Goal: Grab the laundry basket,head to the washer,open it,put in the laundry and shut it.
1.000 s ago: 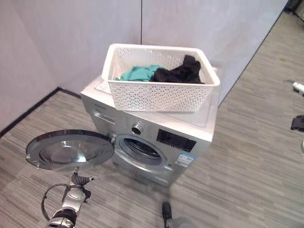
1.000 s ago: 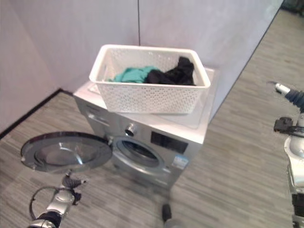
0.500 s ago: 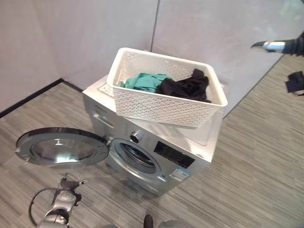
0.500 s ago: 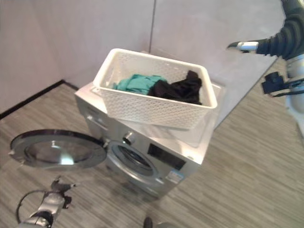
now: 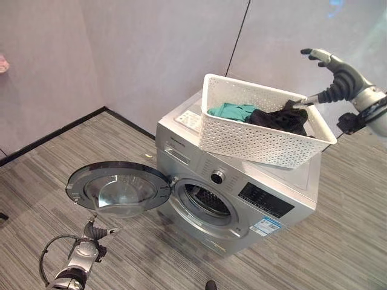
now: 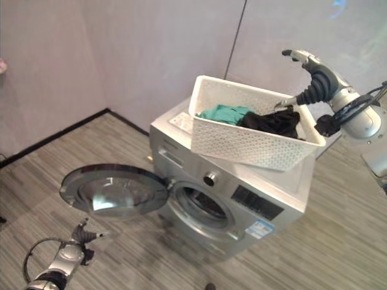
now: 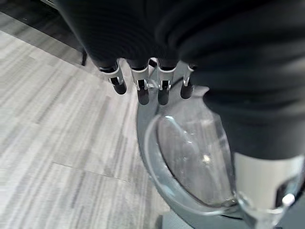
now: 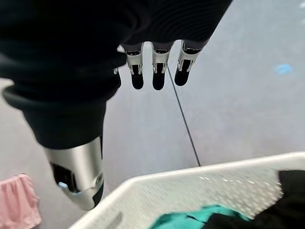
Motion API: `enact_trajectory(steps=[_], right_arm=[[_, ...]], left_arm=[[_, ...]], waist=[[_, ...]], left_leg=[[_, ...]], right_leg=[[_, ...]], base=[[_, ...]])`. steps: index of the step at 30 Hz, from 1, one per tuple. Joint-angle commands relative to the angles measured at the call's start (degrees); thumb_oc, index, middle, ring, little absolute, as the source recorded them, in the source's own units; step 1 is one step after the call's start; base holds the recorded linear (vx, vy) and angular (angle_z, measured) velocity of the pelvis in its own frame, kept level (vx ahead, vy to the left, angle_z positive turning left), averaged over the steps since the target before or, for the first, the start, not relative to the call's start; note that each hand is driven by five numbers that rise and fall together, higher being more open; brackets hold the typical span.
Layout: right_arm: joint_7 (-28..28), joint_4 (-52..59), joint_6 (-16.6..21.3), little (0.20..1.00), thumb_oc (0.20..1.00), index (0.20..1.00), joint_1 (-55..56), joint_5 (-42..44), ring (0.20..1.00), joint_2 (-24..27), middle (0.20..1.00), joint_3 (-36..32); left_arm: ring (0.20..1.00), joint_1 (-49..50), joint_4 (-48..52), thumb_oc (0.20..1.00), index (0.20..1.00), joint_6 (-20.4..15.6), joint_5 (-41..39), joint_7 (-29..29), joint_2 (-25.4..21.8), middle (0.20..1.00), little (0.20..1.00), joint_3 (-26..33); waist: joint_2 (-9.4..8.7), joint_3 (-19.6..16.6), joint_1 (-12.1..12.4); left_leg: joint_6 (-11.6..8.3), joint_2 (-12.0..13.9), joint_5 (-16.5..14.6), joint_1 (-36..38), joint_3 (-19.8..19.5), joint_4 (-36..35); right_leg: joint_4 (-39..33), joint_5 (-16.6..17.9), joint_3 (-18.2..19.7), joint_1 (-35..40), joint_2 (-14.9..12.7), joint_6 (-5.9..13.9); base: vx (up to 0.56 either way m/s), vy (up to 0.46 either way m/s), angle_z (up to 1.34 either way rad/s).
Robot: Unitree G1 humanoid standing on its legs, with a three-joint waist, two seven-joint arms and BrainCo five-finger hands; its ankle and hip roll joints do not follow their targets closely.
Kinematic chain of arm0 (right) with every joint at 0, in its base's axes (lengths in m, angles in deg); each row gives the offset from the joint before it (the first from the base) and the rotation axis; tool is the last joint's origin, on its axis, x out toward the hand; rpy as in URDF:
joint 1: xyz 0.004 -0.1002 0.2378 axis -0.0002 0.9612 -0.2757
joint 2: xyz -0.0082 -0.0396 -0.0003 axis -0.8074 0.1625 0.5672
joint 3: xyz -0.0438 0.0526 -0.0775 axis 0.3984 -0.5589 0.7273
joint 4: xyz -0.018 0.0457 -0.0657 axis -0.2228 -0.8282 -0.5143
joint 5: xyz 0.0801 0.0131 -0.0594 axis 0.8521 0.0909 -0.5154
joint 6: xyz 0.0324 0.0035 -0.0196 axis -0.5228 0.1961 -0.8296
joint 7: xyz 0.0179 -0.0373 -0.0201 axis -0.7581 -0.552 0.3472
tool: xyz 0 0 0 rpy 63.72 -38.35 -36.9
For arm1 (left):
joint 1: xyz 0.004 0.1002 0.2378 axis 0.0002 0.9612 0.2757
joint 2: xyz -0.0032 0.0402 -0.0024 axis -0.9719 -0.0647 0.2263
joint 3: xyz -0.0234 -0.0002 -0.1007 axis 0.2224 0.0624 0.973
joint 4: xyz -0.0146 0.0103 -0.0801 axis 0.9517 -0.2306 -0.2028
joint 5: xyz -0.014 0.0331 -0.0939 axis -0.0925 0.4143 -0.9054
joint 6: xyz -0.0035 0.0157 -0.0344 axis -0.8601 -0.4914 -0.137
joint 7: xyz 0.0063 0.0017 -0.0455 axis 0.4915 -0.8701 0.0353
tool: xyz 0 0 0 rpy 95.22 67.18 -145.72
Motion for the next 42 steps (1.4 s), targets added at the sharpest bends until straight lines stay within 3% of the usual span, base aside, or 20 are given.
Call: enact_trajectory(steps=[1,11,12,13,17,18,24,25,34,36,42], right_arm=[[-0.19,-4.30,-0.44,1.000,1.000,1.000,-5.32,0.39,1.000,1.23,1.000,1.34],[-0.19,-4.31,-0.44,1.000,1.000,1.000,-5.35,0.40,1.000,1.22,1.000,1.37],[0.19,-20.31,-2.25,1.000,1.000,1.000,-19.46,-4.57,1.000,2.31,1.000,12.26],[-0.31,-25.61,-2.62,1.000,1.000,1.000,-26.77,-5.66,1.000,0.34,1.000,17.56],[-1.07,-30.25,-2.84,1.000,1.000,1.000,-31.31,-5.96,1.000,-2.55,1.000,20.01],[-0.93,-34.41,-3.42,1.000,1.000,1.000,-33.96,-7.04,1.000,-5.18,1.000,21.70],[-0.18,-42.37,-4.16,1.000,1.000,1.000,-38.43,-10.27,1.000,-8.09,1.000,25.82],[0.24,-47.55,-4.56,1.000,1.000,1.000,-39.92,-11.77,1.000,-9.69,1.000,26.90],[0.25,-50.43,-4.76,1.000,1.000,1.000,-40.26,-12.93,1.000,-11.24,1.000,27.36],[3.95,-46.40,-4.51,1.000,1.000,1.000,-38.62,-15.24,1.000,-9.17,1.000,30.70],[6.99,-41.40,-3.53,1.000,1.000,1.000,-35.73,-15.91,1.000,-5.03,1.000,33.37]], left_arm=[[1.000,-1.80,0.29,1.000,1.000,-2.28,-0.84,0.40,-0.78,1.000,1.000,-0.61],[1.000,-1.80,0.29,1.000,1.000,-2.28,-0.84,0.40,-0.78,1.000,1.000,-0.60],[1.000,-3.68,-0.21,1.000,1.000,-2.90,-2.75,1.03,-1.51,1.000,1.000,-3.13],[1.000,-3.87,0.57,1.000,1.000,-3.30,-3.74,0.88,-1.14,1.000,1.000,-2.92],[1.000,-3.85,0.76,1.000,1.000,-3.68,-4.58,0.96,-0.74,1.000,1.000,-3.28],[1.000,-3.86,0.75,1.000,1.000,-3.94,-5.30,1.33,-0.88,1.000,1.000,-3.78],[1.000,-3.64,0.20,1.000,1.000,-4.24,-6.34,1.89,-0.95,1.000,1.000,-3.75],[1.000,-3.90,-0.45,1.000,1.000,-4.34,-6.89,2.09,-1.35,1.000,1.000,-3.87],[1.000,-4.31,-2.08,1.000,1.000,-4.17,-7.82,2.19,-1.56,1.000,1.000,-3.79],[1.000,-3.46,-2.15,1.000,1.000,-3.81,-7.42,3.16,-1.83,1.000,1.000,-3.33],[1.000,-2.42,-2.52,1.000,1.000,-3.55,-7.49,3.93,-1.19,1.000,1.000,-2.44]], waist=[[0.91,-0.43,0.23],[0.91,-0.43,0.22],[0.20,0.89,0.63],[0.70,1.61,0.56],[1.02,2.40,0.84],[0.96,2.94,1.51],[1.18,3.48,1.99],[1.42,4.12,2.58],[1.56,4.43,2.85],[1.27,4.35,2.57],[1.14,4.44,2.06]], left_leg=[[0.15,4.24,-2.24,1.19,-1.30,1.50],[0.15,4.24,-2.24,1.19,-1.30,1.50],[-0.34,4.25,-1.45,-1.21,-2.96,0.25],[-0.61,4.58,-0.75,-2.91,-3.53,0.25],[-0.81,4.93,-0.22,-4.15,-4.18,0.25],[-1.04,5.31,0.33,-5.15,-4.73,0.25],[-1.48,5.92,1.03,-6.43,-5.64,0.25],[-1.87,6.44,1.56,-7.25,-6.39,0.25],[-2.22,7.09,2.32,-8.17,-6.91,0.25],[-2.50,7.85,2.66,-7.71,-6.98,0.25],[-2.75,8.26,2.79,-6.96,-7.00,0.25]], right_leg=[[2.12,-0.50,-0.77,-3.98,-1.89,0.73],[2.12,-0.50,-0.77,-3.98,-1.89,0.73],[2.08,-0.56,-2.12,-5.60,-1.82,1.13],[1.98,-0.45,-2.54,-6.69,-1.64,1.05],[1.93,-0.54,-2.74,-7.44,-1.25,0.85],[1.87,-0.82,-3.12,-7.80,-0.86,0.59],[2.15,-1.39,-3.81,-8.26,-0.27,0.22],[2.54,-2.01,-4.15,-8.48,0.33,-0.13],[2.78,-2.60,-4.71,-8.95,1.14,-0.60],[2.84,-3.55,-4.86,-8.17,2.07,-1.11],[2.97,-4.12,-4.75,-7.85,2.64,-1.34]], base=[[0.00,0.000,0.00],[0.00,-0.003,0.00],[-0.08,-0.056,0.01],[-0.10,-0.081,-0.01],[-0.03,-0.040,0.43],[-0.01,-0.044,-0.05],[0.01,-0.050,0.08],[0.01,-0.052,0.08],[0.02,-0.031,0.07],[0.10,-0.070,0.00],[0.04,-0.024,0.01]])
